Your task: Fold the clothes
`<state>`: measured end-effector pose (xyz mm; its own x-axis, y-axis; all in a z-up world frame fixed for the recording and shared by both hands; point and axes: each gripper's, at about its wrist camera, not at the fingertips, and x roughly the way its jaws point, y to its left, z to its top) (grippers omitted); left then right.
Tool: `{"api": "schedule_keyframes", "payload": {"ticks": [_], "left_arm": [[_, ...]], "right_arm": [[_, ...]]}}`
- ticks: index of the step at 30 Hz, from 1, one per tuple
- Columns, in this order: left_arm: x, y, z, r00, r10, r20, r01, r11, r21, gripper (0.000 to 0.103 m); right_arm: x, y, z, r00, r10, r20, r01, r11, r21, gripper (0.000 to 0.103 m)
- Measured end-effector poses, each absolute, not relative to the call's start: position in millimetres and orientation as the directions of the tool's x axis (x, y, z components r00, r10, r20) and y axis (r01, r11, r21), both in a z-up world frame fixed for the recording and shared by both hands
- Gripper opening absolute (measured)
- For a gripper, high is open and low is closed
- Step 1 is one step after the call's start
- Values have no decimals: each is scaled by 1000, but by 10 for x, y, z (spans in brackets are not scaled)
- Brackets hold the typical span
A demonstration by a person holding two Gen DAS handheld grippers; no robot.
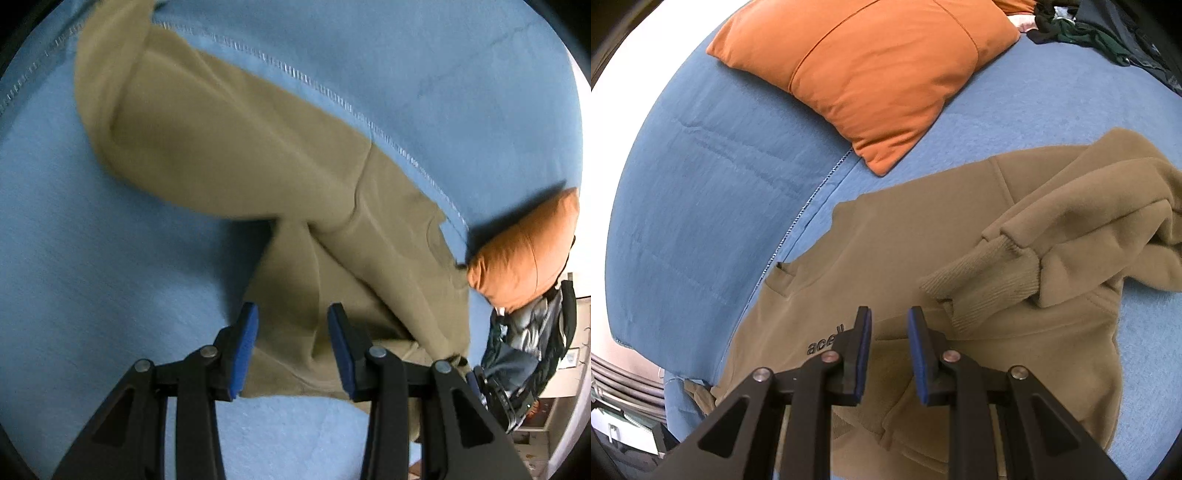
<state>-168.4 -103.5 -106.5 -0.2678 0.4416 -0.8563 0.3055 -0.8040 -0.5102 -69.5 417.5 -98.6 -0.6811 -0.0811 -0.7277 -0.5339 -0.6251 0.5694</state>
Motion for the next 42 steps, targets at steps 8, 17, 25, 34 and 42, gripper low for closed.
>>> {"api": "schedule_keyframes", "payload": {"ticks": [8,17,25,34,42], "left_arm": [[-1608,-1234,-1013,-331,501,-800,343,-725,-597,9],[-1135,-1936,-623,-527,214,-822,593,-601,-536,8],[-837,-2085,-824,-387,207,-899,700,-569,-432,16],[-844,-2059,-194,-546,-124,-828,680,-642,-353,35],[-1150,-1589,-269,-547,81,-833,459,-803,-380,35]], "right_arm": [[-632,4280,-1037,-680,-56,-731,-567,-592,573,20],[-519,4424,-1024,-685,-30,-728,-593,-558,581,20],[-457,4526,-1025,-676,-26,-736,-615,-530,584,20],[-39,4098,-1521,-496,-144,-856,-794,-325,514,21],[57,3923,-1632,-379,-199,-904,-802,-416,428,30]]}}
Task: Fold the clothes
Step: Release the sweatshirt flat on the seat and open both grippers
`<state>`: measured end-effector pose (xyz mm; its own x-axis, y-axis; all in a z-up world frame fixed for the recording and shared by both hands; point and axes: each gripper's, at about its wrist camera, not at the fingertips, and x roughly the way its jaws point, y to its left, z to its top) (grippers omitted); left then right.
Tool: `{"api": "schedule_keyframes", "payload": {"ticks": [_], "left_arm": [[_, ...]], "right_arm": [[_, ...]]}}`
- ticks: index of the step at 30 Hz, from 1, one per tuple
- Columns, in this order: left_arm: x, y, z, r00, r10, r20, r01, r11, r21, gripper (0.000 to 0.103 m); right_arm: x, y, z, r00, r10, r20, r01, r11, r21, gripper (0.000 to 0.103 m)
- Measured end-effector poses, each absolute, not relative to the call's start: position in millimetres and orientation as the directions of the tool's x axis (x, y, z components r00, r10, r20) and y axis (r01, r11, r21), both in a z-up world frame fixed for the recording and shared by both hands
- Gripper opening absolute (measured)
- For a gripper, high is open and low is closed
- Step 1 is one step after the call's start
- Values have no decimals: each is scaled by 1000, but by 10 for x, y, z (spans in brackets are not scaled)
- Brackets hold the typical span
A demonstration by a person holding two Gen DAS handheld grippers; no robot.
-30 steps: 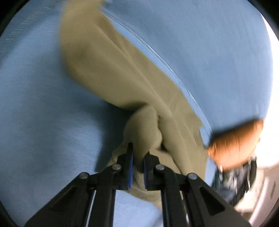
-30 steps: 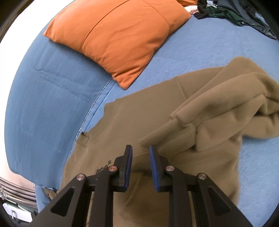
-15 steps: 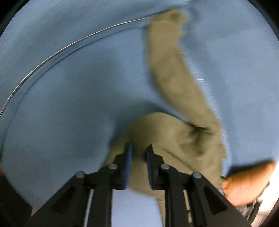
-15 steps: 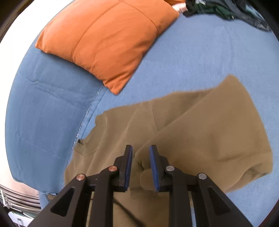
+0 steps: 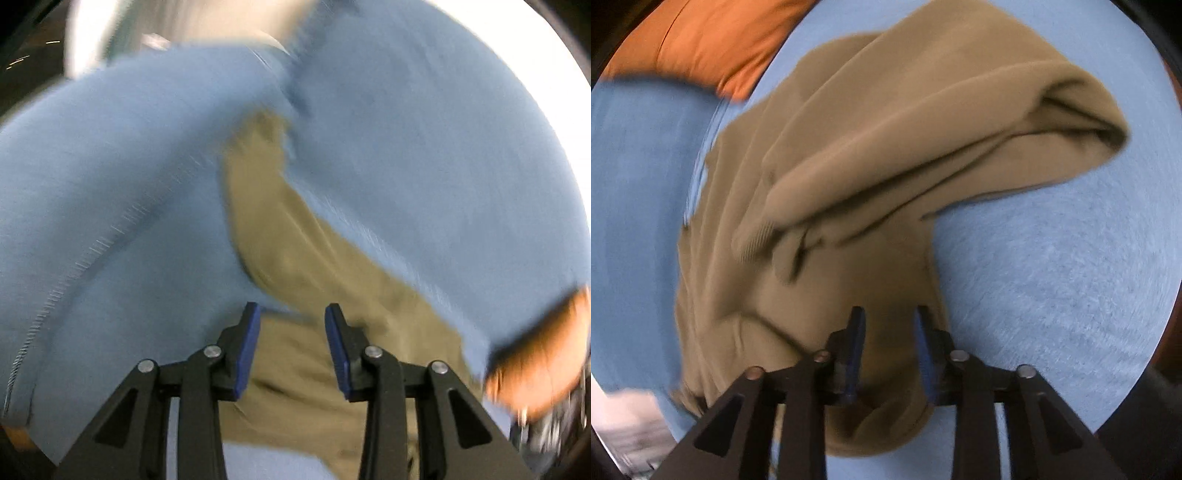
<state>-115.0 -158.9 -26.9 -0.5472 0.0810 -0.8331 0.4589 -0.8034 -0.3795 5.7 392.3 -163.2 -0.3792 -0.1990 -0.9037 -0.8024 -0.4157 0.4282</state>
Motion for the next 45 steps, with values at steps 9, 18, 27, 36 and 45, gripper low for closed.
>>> {"api": "schedule_keyframes", "payload": {"ticks": [9,18,27,36,45], "left_arm": [[-1456,-312,-936,-195,390,-900,-57,-921,-386,35],[-1431,-303,-1143,-142,385,-912,3,-921,-389,35],[-1476,28,-964,-202,394,-897,-146,-917,-370,35],[-1470,257,-1148,-192,314,-930,-228,-936,-269,35],[-1093,761,-1153,-293,219,-931,-548,-836,-24,47]], "right_arm": [[-436,3498,-1336,-416,-300,-858,-473,-735,486,45],[-915,2734,-1528,-270,-203,-941,-150,-957,249,61],[-997,2762,-1435,-310,-138,-941,-112,-977,180,61],[-847,2835,-1436,-340,-164,-926,-129,-967,219,61],[-983,3001,-1256,-397,-187,-899,-148,-953,264,61]]}}
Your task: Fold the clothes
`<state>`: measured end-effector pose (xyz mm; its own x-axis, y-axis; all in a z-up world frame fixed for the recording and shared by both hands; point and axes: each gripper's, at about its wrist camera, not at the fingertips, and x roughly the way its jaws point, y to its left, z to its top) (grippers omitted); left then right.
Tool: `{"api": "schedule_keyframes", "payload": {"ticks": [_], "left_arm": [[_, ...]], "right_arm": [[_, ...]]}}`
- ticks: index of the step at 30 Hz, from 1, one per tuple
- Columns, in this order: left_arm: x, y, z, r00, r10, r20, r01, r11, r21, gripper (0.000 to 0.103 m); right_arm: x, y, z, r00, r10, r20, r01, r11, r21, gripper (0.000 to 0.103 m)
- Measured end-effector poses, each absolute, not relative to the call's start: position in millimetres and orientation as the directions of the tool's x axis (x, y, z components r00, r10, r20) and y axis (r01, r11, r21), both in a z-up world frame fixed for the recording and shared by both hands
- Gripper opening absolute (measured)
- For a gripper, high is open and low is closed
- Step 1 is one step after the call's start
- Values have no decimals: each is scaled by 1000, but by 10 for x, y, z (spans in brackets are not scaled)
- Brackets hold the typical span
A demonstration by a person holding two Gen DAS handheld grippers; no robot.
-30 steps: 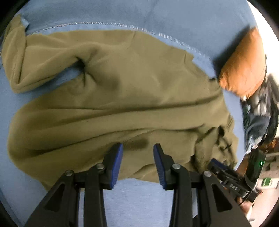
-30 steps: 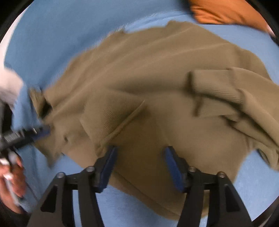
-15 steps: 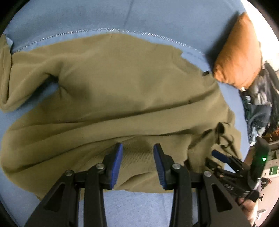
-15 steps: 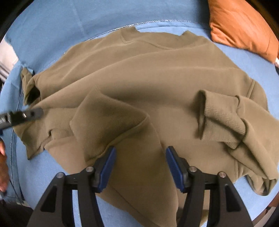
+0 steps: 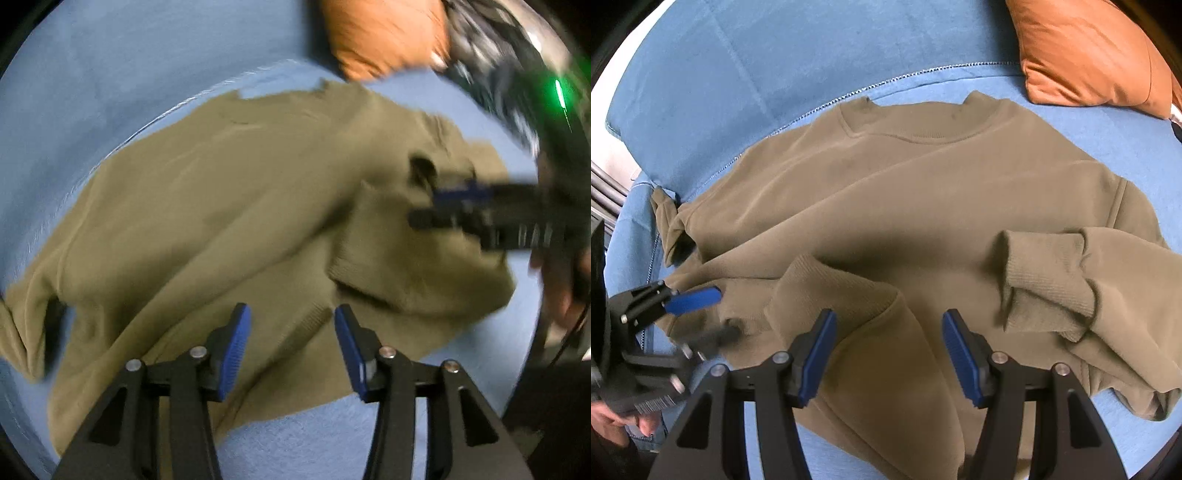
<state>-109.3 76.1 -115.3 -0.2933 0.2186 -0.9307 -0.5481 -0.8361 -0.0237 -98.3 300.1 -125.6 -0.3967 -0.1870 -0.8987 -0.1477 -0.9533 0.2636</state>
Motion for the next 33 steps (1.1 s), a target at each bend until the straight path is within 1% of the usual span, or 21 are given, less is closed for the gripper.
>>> {"api": "schedule_keyframes", "payload": {"ticks": [4,5,6,8,11,13,14,15,17,18,20,21,22,23,24,25,26,28,29,33], "left_arm": [[-925,986,-1155,-346,188,-919,-659,-746,95,47],[-909,1023,-1152,-355,187,-916,-668,-736,109,46],[-956,1001,-1134,-351,206,-914,-639,-766,73,43],[-1038,854,-1045,-303,295,-906,-585,-808,-67,16],[-1128,751,-925,-233,397,-888,-546,-809,-219,9],[-1074,751,-803,-184,463,-867,-601,-751,-273,9],[-979,761,-750,-140,498,-856,-657,-693,-296,3],[-870,783,-700,-82,534,-842,-713,-621,-325,0],[-563,883,-623,98,590,-801,-818,-410,-402,0],[-385,929,-597,151,585,-797,-858,-322,-400,3],[-219,952,-573,123,566,-815,-901,-280,-331,4],[-297,928,-584,82,568,-819,-889,-329,-317,5],[-390,897,-594,27,562,-827,-874,-388,-292,12],[-520,843,-602,-60,537,-842,-851,-469,-239,31],[-645,785,-610,-141,504,-852,-818,-544,-186,41],[-747,717,-616,-201,468,-861,-782,-606,-147,53],[-824,660,-625,-231,445,-865,-754,-644,-129,55],[-945,567,-678,-263,399,-878,-720,-687,-96,55],[-939,540,-711,-279,369,-887,-721,-690,-60,55],[-886,605,-962,-323,248,-913,-738,-670,79,55]], "right_arm": [[-1087,3074,-1246,-396,-191,-898,-162,-948,274,61],[-1112,3093,-1244,-397,-192,-898,-166,-947,276,61],[-1081,3132,-1231,-402,-188,-896,-182,-943,280,61],[-1020,3210,-1206,-412,-180,-893,-213,-934,286,61],[-928,3327,-1168,-427,-166,-889,-260,-919,297,61],[-872,3436,-1131,-442,-153,-884,-296,-905,305,61],[-846,3505,-1108,-451,-144,-881,-317,-897,309,61],[-827,3565,-1090,-460,-131,-878,-339,-888,310,61],[-787,3685,-1054,-475,-104,-874,-382,-870,312,61],[-736,3751,-1019,-484,-95,-870,-401,-860,317,61],[-696,3825,-1002,-494,-96,-864,-419,-845,333,61],[-688,3837,-1002,-495,-101,-863,-420,-842,339,61],[-680,3848,-1003,-496,-106,-862,-421,-839,346,61],[-690,3827,-1013,-496,-128,-859,-405,-841,359,61],[-718,3756,-1037,-489,-178,-854,-365,-847,386,61],[-778,3654,-1085,-468,-224,-855,-320,-859,400,61],[-836,3552,-1135,-444,-267,-855,-275,-868,414,61],[-893,3312,-1249,-384,-283,-879,-200,-904,379,61],[-921,3193,-1307,-354,-288,-890,-161,-918,362,61],[-972,2941,-1504,-284,-265,-921,-112,-945,307,61]]}}
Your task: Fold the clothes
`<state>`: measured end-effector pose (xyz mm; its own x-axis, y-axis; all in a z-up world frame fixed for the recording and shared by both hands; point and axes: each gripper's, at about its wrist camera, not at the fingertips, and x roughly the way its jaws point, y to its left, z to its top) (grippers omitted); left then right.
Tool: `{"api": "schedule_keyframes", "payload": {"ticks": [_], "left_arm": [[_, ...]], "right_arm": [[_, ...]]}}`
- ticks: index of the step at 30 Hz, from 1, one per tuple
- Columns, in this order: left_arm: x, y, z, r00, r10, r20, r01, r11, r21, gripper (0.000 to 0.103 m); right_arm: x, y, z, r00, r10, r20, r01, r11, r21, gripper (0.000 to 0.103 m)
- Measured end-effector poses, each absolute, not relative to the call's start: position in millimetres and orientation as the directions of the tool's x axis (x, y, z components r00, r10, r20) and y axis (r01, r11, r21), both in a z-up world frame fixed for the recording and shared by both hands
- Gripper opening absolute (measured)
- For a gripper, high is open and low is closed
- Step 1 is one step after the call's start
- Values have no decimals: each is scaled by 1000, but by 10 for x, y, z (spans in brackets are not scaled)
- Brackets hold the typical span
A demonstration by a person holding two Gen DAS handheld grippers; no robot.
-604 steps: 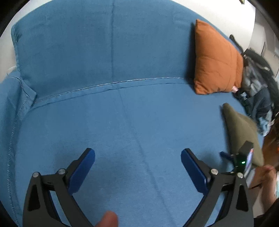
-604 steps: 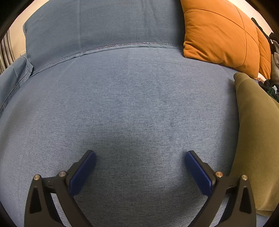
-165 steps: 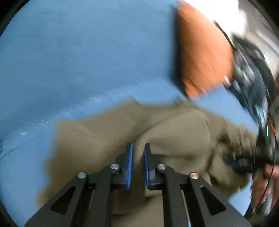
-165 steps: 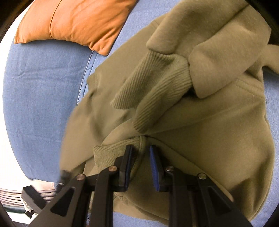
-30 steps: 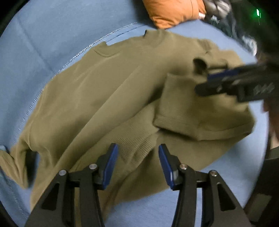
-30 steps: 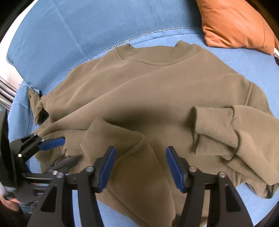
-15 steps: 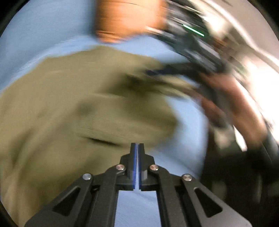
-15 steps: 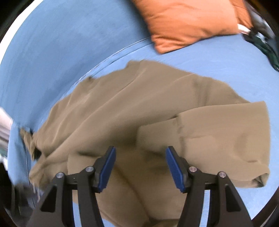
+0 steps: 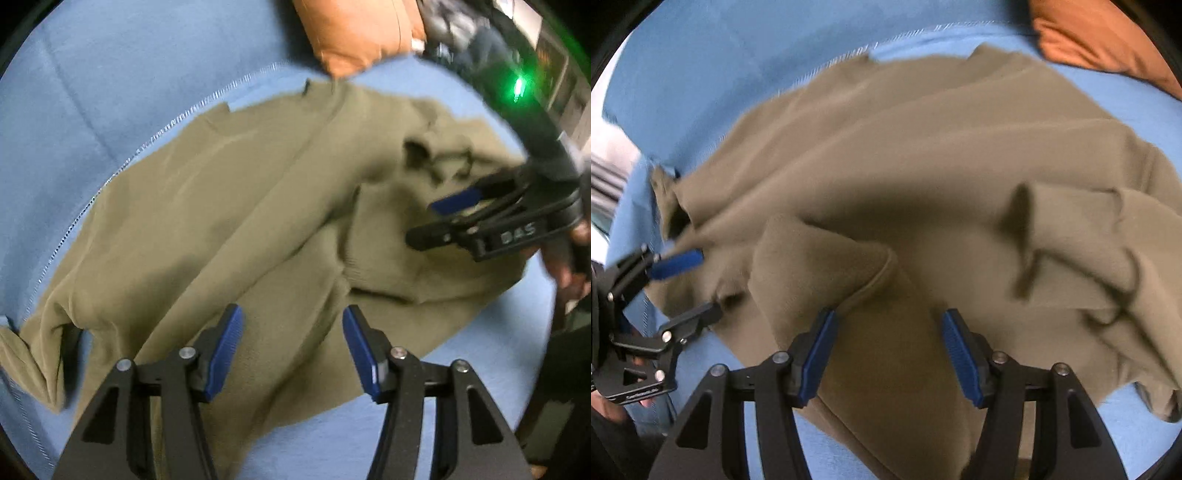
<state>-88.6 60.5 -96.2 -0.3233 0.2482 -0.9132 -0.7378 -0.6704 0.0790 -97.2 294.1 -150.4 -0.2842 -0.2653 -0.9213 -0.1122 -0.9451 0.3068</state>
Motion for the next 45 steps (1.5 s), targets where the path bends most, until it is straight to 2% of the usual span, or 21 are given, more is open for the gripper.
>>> {"api": "schedule_keyframes", "payload": {"ticks": [3,4,5,6,9,11,14,15,17,20,22,24,25,28,31,34,38,40,41,43,45], "left_arm": [[-922,702,-1077,-393,224,-892,-720,-678,148,51],[-943,706,-1085,-405,229,-885,-715,-683,151,27],[-979,745,-1098,-400,232,-887,-712,-688,141,16],[-1006,740,-1082,-384,243,-891,-707,-698,115,15],[-1058,625,-892,-305,346,-887,-708,-705,-32,13],[-1016,554,-720,-206,471,-858,-746,-643,-175,12],[-632,509,-504,49,619,-784,-855,-379,-353,12],[-492,516,-467,133,629,-766,-870,-296,-394,12],[-210,579,-503,277,591,-758,-878,-165,-450,12],[217,717,-647,429,484,-763,-866,-20,-500,12],[427,816,-751,472,416,-778,-861,24,-509,14],[318,776,-709,441,451,-776,-864,-19,-503,18],[225,729,-660,417,484,-770,-864,-51,-500,24],[-52,588,-511,336,573,-747,-855,-146,-497,54],[-355,435,-373,232,650,-723,-830,-255,-496,55],[-901,104,-418,-13,665,-747,-700,-539,-468,55],[-1561,-442,-619,-321,495,-807,-342,-856,-388,55],[-1678,-633,-693,-402,407,-820,-257,-910,-326,55],[-1728,-709,-730,-430,367,-825,-221,-929,-298,55],[-1792,-761,-797,-443,325,-835,-198,-944,-262,55],[-1874,-755,-857,-443,298,-846,-171,-954,-246,55]], "right_arm": [[-976,2911,-1497,-283,-240,-929,-106,-955,279,62],[-965,2926,-1449,-297,-247,-922,-103,-952,289,49],[-953,2941,-1401,-312,-255,-915,-100,-949,298,6],[-939,2965,-1346,-321,-262,-910,-97,-947,307,4],[-883,3064,-1153,-354,-295,-888,-83,-935,344,3],[-826,3167,-988,-384,-333,-861,-66,-921,385,3],[-728,3524,-735,-450,-425,-785,-29,-872,489,4],[-680,3631,-665,-468,-436,-769,-30,-862,507,5],[-575,3940,-558,-538,-423,-729,-87,-833,547,22],[-458,4101,-544,-594,-313,-742,-214,-827,520,27],[-462,4140,-582,-594,-315,-740,-246,-805,540,27],[-470,4140,-646,-585,-333,-739,-269,-780,565,27],[-488,4094,-667,-570,-337,-749,-264,-788,556,27],[-591,3787,-823,-477,-358,-803,-220,-836,503,27],[-561,3410,-1032,-342,-323,-883,-97,-922,375,27],[-530,3034,-1242,-210,-254,-944,49,-967,250,27],[-436,2575,-1459,-75,-150,-986,264,-956,125,27],[-303,2429,-1467,-40,-141,-989,365,-924,117,25],[-232,2365,-1466,-18,-138,-990,411,-904,119,17],[-54,2262,-1459,20,-126,-992,507,-854,119,10],[158,2185,-1448,54,-105,-993,603,-789,116,9]]}}
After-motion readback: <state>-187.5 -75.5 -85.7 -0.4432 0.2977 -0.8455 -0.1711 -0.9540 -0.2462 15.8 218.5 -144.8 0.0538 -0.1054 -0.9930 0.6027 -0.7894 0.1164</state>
